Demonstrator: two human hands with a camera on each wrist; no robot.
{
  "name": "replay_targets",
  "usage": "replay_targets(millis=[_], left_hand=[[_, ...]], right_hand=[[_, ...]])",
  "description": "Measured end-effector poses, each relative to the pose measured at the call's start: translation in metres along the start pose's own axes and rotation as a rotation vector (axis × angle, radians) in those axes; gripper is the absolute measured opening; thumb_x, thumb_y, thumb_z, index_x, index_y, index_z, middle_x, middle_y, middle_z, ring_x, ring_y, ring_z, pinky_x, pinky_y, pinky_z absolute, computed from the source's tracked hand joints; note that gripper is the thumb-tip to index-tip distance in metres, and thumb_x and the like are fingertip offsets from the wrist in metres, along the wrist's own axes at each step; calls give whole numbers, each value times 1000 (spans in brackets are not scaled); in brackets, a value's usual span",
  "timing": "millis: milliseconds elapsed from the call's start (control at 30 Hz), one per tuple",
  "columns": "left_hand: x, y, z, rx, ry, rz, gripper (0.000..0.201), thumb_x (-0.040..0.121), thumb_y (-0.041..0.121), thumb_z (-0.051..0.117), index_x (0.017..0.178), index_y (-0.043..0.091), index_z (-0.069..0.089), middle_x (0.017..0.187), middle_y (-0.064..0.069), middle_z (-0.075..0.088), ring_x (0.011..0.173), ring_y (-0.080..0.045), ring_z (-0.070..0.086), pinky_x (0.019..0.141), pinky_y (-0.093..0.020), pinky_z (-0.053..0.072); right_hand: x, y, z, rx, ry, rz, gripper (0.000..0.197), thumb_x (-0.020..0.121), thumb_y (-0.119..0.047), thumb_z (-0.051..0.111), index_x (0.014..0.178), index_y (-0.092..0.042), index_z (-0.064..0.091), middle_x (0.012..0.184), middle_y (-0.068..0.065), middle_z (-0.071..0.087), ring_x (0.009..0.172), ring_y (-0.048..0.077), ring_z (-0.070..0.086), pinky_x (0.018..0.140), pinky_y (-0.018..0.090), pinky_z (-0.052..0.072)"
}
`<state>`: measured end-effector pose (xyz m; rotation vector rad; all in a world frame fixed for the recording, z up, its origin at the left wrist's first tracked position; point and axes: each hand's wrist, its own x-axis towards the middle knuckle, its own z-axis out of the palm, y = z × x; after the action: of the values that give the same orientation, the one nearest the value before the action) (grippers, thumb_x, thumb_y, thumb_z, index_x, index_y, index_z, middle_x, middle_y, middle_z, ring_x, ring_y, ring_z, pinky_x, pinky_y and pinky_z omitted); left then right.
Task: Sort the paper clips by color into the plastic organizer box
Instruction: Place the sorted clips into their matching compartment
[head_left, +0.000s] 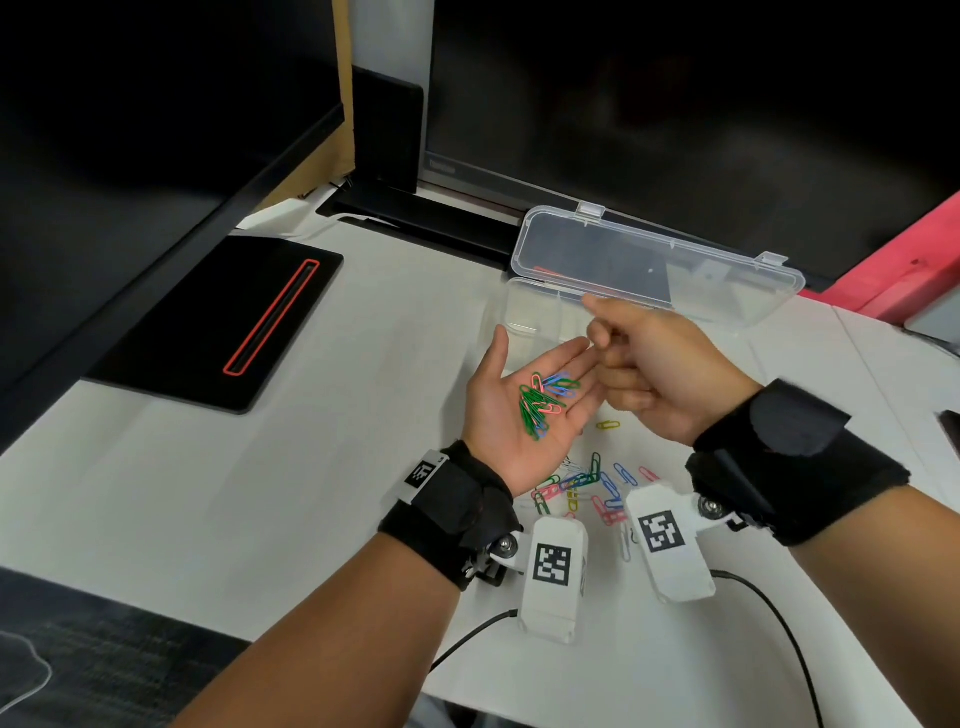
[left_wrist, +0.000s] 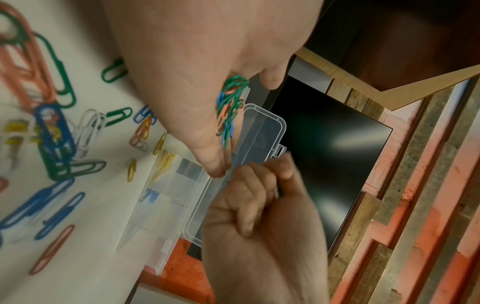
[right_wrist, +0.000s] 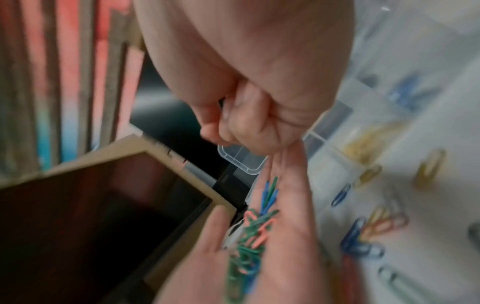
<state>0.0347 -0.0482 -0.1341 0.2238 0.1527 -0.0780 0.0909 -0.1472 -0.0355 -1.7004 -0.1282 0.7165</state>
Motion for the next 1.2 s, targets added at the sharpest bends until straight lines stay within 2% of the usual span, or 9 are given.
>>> replay_targets(millis=[133, 233, 433, 600, 700, 800, 867, 1033, 1200], left_hand=[[-2, -1, 0, -4, -36, -16, 75, 95, 60, 39, 117, -8, 63, 120, -23, 58, 120, -31, 50, 116, -39, 29], [-4, -1, 0, 26, -52, -37, 77, 94, 61, 37, 118, -7, 63, 125, -22, 56, 122, -31, 49, 117, -39, 26], [-3, -2, 3, 1, -62, -45, 75, 93, 61, 41, 112, -7, 68, 117, -23, 61, 122, -32, 49, 118, -39, 25], [-6, -2, 6, 61, -80, -55, 77, 93, 62, 35, 114, -5, 67, 124, -22, 58, 128, -31, 43, 120, -39, 20], [-7, -1, 8, 85, -83, -45, 78, 94, 62, 35, 111, -5, 69, 116, -22, 62, 122, -29, 48, 117, -37, 27], [-8, -2, 10, 83, -104, -35, 81, 96, 62, 30, 99, -6, 73, 99, -19, 69, 101, -24, 63, 103, -33, 44], [-7, -2, 9, 74, -150, -38, 83, 96, 63, 28, 113, -9, 66, 111, -22, 67, 107, -24, 63, 110, -35, 38], [-5, -2, 7, 90, -137, -21, 86, 95, 62, 31, 139, -11, 41, 139, -26, 49, 132, -30, 47, 118, -40, 27], [-5, -1, 7, 57, -35, -5, 79, 92, 62, 42, 129, -8, 51, 117, -23, 64, 117, -31, 59, 107, -39, 43]], right_hand=[[-4, 7, 11, -848, 113, -294, 19, 77, -31, 75, 63, -19, 70, 60, -3, 70, 54, 10, 63, 51, 25, 51], [0, 13, 15, -1055, 162, -323, 13, 73, -35, 76, 65, -26, 71, 63, -6, 70, 63, 11, 66, 57, 25, 51], [2, 10, 15, -810, 127, -223, 6, 76, -15, 72, 71, -14, 74, 68, 10, 73, 67, 31, 71, 62, 38, 58], [1, 12, 13, -860, 130, -236, 10, 75, -26, 79, 68, -19, 75, 67, -1, 73, 64, 13, 69, 63, 29, 57], [0, 9, 16, -793, 124, -187, 6, 77, -17, 76, 72, -14, 76, 71, 7, 74, 62, 18, 67, 61, 29, 56], [-6, 2, 14, -623, 124, -148, 6, 80, -11, 73, 82, -5, 76, 74, 15, 72, 51, 12, 59, 40, 16, 43], [-11, 0, 11, -521, 105, -123, 10, 82, -9, 73, 89, -1, 75, 69, 14, 67, 38, 3, 51, 32, 10, 31], [-9, 3, 0, -435, 90, -80, 18, 81, -15, 75, 93, -2, 75, 74, 17, 70, 34, 2, 45, 32, 14, 23], [-7, 0, -5, -129, 6, 25, 20, 87, -16, 60, 68, -9, 59, 50, -2, 50, 38, 7, 25, 36, 15, 12]])
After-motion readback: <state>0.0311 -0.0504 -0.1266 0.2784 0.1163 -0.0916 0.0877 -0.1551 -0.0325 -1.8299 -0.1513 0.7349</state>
